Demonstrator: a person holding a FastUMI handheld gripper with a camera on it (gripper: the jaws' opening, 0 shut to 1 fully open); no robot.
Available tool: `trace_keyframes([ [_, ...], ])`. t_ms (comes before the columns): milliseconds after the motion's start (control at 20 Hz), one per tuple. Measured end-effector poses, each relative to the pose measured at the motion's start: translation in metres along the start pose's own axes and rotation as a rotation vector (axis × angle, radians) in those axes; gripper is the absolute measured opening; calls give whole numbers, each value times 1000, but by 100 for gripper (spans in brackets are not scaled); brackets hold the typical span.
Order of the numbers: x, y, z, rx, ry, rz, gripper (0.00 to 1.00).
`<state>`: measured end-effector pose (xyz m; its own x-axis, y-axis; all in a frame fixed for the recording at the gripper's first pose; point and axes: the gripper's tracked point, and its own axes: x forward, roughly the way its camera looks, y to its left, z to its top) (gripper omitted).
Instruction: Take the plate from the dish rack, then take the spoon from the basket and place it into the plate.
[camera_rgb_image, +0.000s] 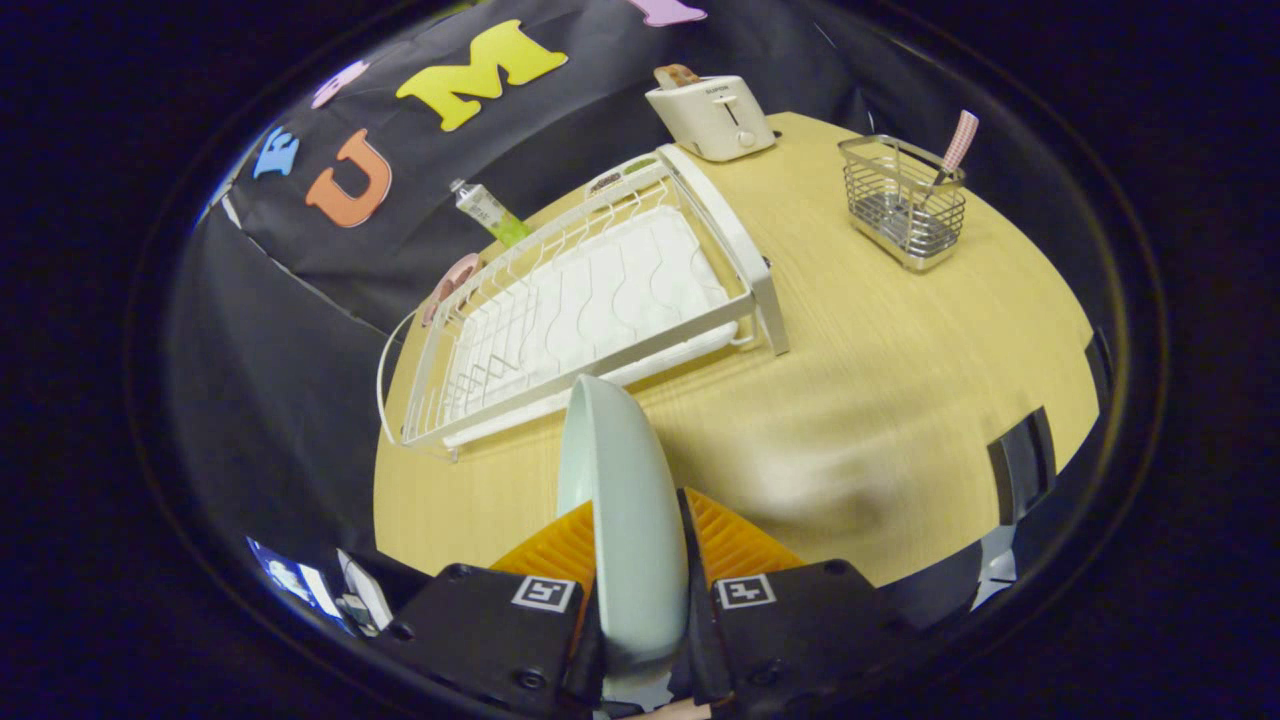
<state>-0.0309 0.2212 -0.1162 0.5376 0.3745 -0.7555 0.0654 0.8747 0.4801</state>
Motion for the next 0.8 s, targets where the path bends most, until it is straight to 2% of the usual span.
trace_keyframes([
  [100, 4, -5, -1, 33, 15, 16, 36],
  [250, 5, -11, 2, 54, 12, 23, 41],
  [400, 6, -14, 12, 34, -14, 25, 56],
  [500, 11, -12, 13, 33, -15, 44, 59],
  [800, 4, -7, 19, -91, -74, 68, 66],
])
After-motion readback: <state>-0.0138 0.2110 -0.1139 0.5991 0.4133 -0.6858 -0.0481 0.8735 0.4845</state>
